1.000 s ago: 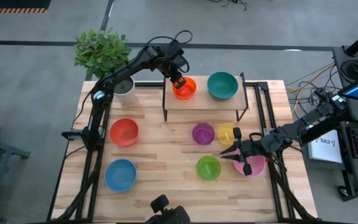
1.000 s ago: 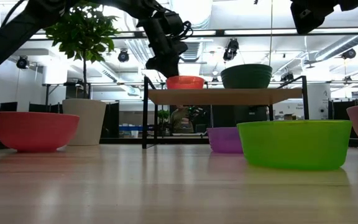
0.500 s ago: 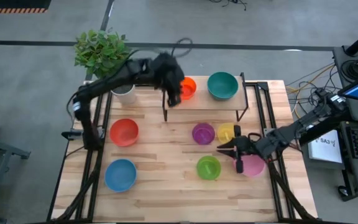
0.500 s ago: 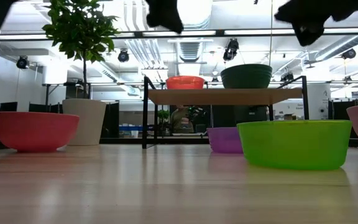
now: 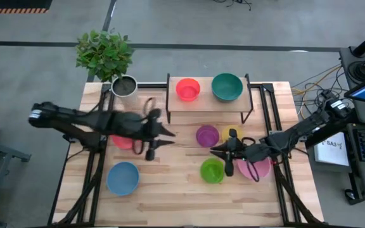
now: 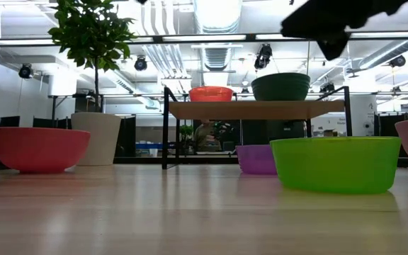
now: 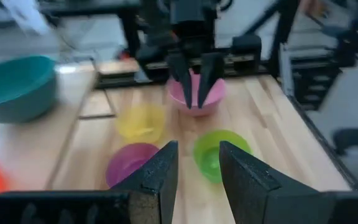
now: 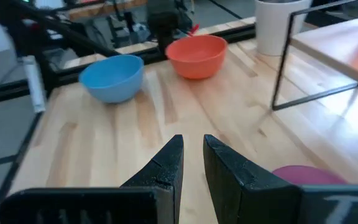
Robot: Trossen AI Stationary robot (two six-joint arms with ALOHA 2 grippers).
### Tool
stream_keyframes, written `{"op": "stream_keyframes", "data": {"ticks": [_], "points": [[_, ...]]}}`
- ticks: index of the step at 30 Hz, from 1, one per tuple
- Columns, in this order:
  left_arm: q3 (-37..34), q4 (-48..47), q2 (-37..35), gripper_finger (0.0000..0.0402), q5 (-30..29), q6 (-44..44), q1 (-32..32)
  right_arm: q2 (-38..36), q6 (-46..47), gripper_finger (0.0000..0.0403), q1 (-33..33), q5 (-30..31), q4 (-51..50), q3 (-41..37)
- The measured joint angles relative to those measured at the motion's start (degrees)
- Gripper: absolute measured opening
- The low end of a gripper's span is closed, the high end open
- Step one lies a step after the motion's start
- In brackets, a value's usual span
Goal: Place and stack bowls onto a shelf
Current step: Stack the small green bowl on top of the small orange bowl on the shelf
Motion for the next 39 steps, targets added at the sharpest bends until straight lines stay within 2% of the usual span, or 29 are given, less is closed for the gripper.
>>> {"op": "stream_keyframes", "data": {"ticks": [5,12,17,22,25,32,35,39], "points": [[-10.37,4.66,-10.13,0.0100,-12.45,0.12,-2.37,2.41,2.59,0.0052,-4.09,-0.38,-12.24,7.63],[-18.96,6.88,-20.38,0.0100,-22.13,0.52,-2.14,7.34,7.43,0.0052,-9.04,-0.75,-28.78,17.70],[-25.16,11.13,-24.46,0.0100,-25.30,4.44,-2.12,12.71,6.32,0.0052,-10.39,-1.93,-36.81,24.35],[-25.94,12.75,-27.13,0.0100,-26.40,5.35,-2.10,18.68,3.92,0.0059,-10.44,-1.98,-41.41,30.47],[-26.60,12.38,-27.93,0.0100,-26.38,5.83,-2.10,21.92,3.84,0.0086,-10.50,-2.76,-43.58,33.59],[-27.47,12.80,-28.18,0.0100,-26.40,8.08,-2.10,27.70,1.73,0.0178,-10.71,-3.73,-46.21,36.73],[-27.46,12.83,-28.18,0.0100,-26.42,8.31,-2.10,29.42,-0.83,0.0202,-10.71,-10.43,-46.31,36.98],[-27.46,12.74,-28.10,0.0100,-26.42,8.72,-2.10,30.83,-2.20,0.0208,-10.75,-19.49,-47.09,37.01]]}}
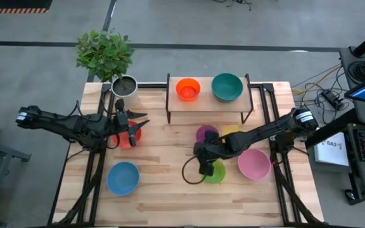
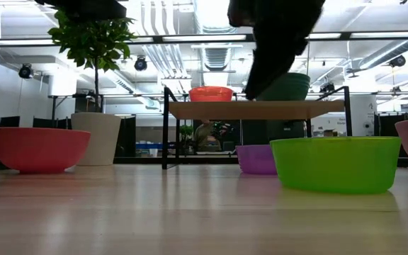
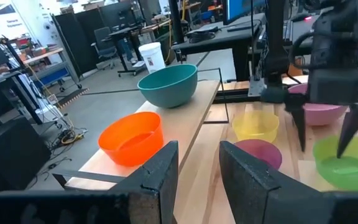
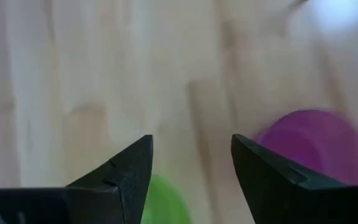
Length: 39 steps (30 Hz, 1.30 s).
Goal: Place and stack bowls onto a shelf
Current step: Stack the small green bowl on top of the small orange bowl on the shelf
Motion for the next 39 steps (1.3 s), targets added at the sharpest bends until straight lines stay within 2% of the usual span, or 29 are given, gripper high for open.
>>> {"op": "stream_keyframes", "data": {"ticks": [4,14,23,27,34,39], "points": [[0.00,0.30,0.13,0.0100,0.01,0.01,0.00,1.01,-0.56,0.0202,-0.06,-6.12,-4.58,-0.07],[0.00,0.80,0.23,0.0100,0.01,0.64,0.00,4.59,-7.44,0.0187,0.07,-6.54,-10.46,-0.48],[0.02,0.81,0.30,0.0100,0.01,1.43,0.02,8.23,-7.53,0.0181,0.06,-9.06,-10.89,-1.05],[0.02,0.83,0.34,0.0100,0.01,1.52,0.02,9.16,-7.47,0.0142,0.05,-9.64,-10.88,-1.09],[0.02,0.87,0.43,0.0100,0.01,1.54,0.02,9.07,-7.43,0.0026,-0.32,-12.72,-11.64,-0.88],[0.02,1.09,0.50,0.0100,0.04,2.13,0.02,8.42,-7.31,0.0010,-1.39,-16.13,-12.29,0.92]]}}
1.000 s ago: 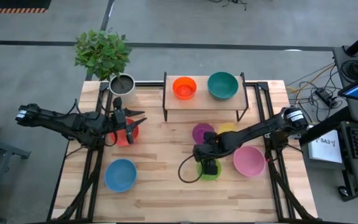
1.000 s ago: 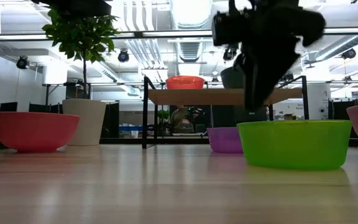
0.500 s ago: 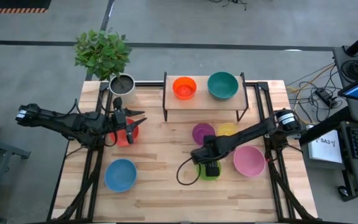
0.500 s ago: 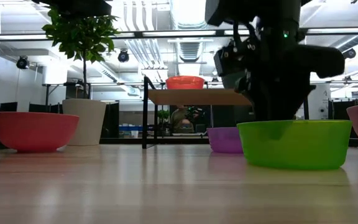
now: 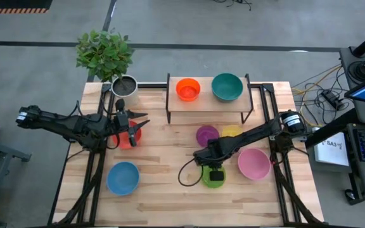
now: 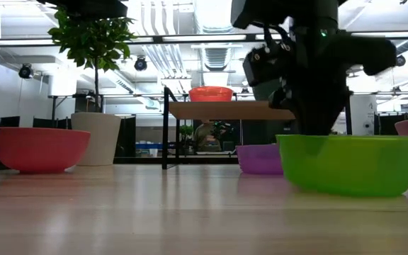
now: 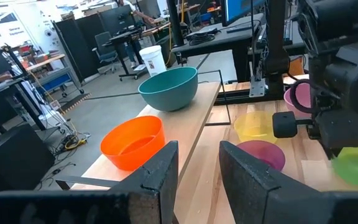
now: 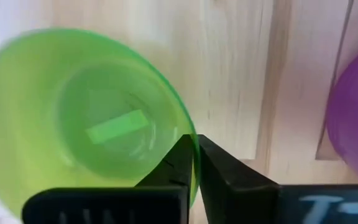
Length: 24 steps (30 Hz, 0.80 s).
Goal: Place and stack bowls onto a shelf
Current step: Stack the small green bowl on top of the small orange bowl on the shelf
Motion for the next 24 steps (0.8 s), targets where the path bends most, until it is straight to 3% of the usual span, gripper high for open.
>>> {"op": "stream_keyframes", "data": {"ticks": [9,24], "points": [[0.02,0.29,0.20,0.0100,0.02,0.45,0.00,-0.46,-1.01,0.0009,-7.34,-3.30,-0.97,12.41],[0.02,0.22,0.20,0.0100,0.02,0.69,0.00,-1.35,-7.06,0.0009,-28.03,-3.33,-4.56,36.39]]}}
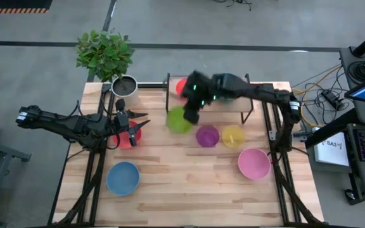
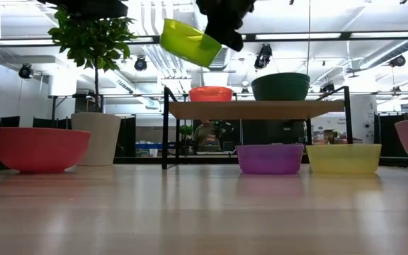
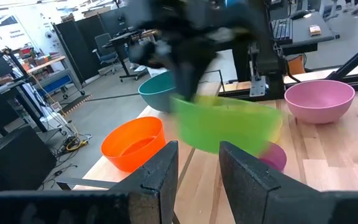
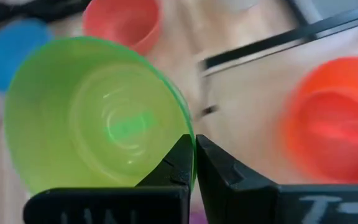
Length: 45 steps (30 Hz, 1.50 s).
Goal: Place and stack bowls onto a shelf
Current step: Stack the small green bowl on top of the small orange bowl on the shelf
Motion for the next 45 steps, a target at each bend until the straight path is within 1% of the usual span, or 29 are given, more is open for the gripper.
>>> {"op": "stream_keyframes", "data": {"ticks": [3,8,13,18,20,24,33,37,45], "points": [[0.00,0.00,0.00,0.0100,0.00,0.00,0.00,0.09,0.57,0.0009,-4.10,0.04,-0.98,3.02],[0.00,-0.02,0.02,0.0100,0.00,0.00,0.00,0.09,5.71,0.0009,-10.95,-0.04,-0.98,6.17],[0.00,-0.02,0.02,0.0100,0.00,0.22,0.00,0.25,7.62,0.0009,-17.87,-3.34,-3.59,6.37],[0.00,-0.02,0.02,0.0100,0.00,0.22,-0.01,1.43,8.21,0.0009,-22.36,-3.43,-5.97,6.32],[0.00,-0.02,0.02,0.0100,0.00,0.24,0.00,1.93,8.19,0.0009,-22.98,-4.20,-6.03,6.32],[0.00,-0.04,0.02,0.0100,0.00,0.24,-0.01,2.86,7.76,0.0009,-23.29,-8.11,-6.21,6.30],[0.00,-0.04,0.02,0.0100,0.00,0.24,0.00,5.60,7.02,0.0013,-23.11,-7.75,-6.36,6.30],[0.00,-0.04,0.02,0.0100,0.00,0.26,-0.01,5.88,6.41,0.0035,-23.11,-7.63,-5.98,6.30],[0.00,-0.06,0.02,0.0100,0.00,0.26,-0.01,6.21,6.45,0.0104,-23.11,-7.53,-5.34,6.32]]}}
